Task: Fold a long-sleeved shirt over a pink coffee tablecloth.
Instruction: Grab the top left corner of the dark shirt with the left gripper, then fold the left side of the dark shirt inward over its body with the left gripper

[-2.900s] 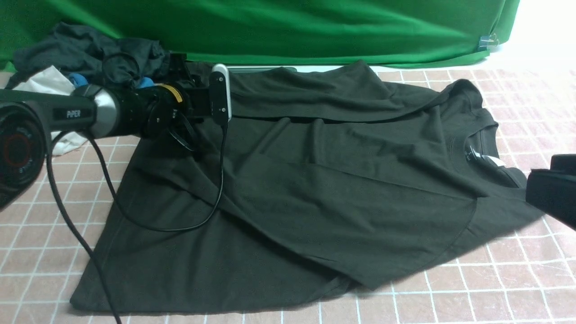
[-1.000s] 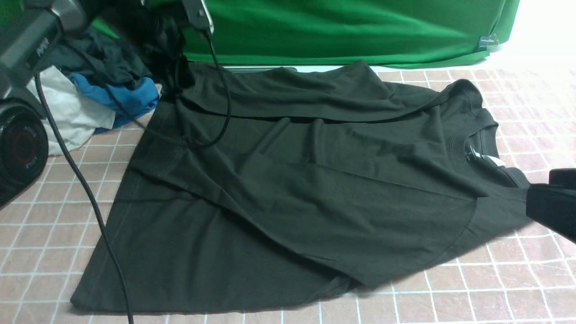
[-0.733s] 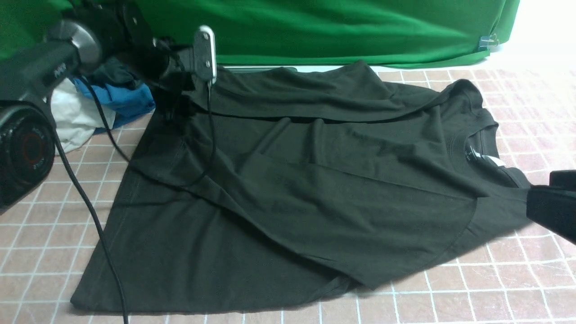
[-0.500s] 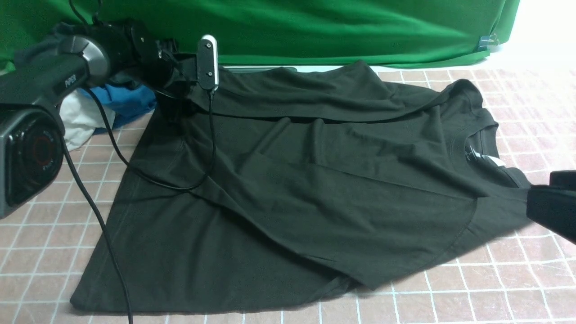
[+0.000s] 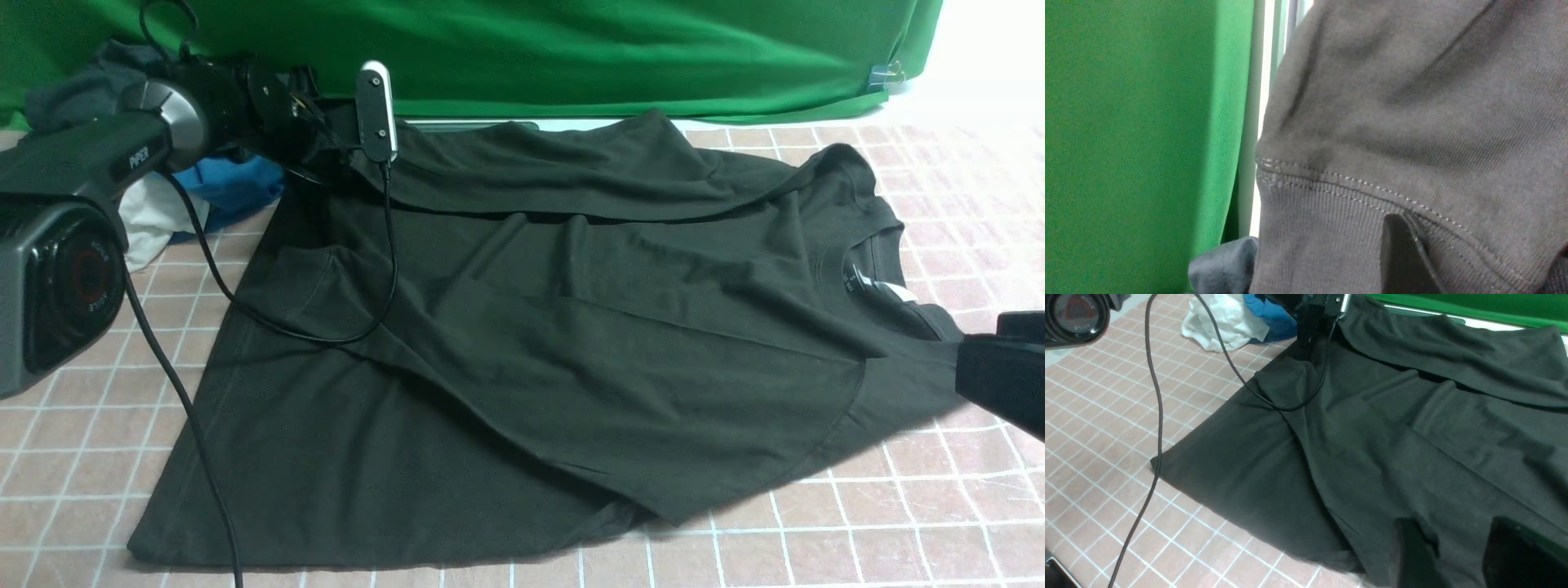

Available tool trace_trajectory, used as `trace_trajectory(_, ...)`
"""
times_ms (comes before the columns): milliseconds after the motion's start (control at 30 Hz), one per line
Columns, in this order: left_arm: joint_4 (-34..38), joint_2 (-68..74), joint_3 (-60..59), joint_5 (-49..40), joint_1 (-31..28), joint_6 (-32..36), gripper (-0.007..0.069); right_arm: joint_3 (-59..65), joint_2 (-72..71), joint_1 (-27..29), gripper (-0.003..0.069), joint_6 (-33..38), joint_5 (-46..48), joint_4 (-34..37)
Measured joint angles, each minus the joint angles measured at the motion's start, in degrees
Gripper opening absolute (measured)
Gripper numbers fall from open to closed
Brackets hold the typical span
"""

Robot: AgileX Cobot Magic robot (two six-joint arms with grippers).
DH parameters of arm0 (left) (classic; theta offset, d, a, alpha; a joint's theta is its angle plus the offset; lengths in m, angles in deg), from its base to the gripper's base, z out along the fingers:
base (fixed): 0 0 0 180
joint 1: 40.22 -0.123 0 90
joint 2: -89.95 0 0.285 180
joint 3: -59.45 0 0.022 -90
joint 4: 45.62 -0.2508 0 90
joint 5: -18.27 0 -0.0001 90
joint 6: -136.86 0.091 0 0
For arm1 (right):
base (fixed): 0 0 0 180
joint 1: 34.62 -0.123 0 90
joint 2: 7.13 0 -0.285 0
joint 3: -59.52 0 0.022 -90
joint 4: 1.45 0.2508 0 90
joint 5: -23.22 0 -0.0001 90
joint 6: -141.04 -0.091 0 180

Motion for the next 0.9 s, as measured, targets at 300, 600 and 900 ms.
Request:
trace_trajectory(300, -2.5, -0.3, 0.0, -2.9, 0.0, -8.8, 0.0045, 0.0, 0.0, 0.0, 0.0243, -0.1, 0.0, 0.0)
trace_trajectory(600, -9.3, -7.5, -0.1, -18.2, 2.2, -11.7, 0.0039, 0.0, 0.0, 0.0, 0.0242, -0.1, 0.0, 0.0)
trace_trajectory(900, -12.0, -14.5, -2.5, -29.5, 2.6, -16.4, 0.0039, 0.0, 0.0, 0.0, 0.0241, -0.2, 2.3, 0.0)
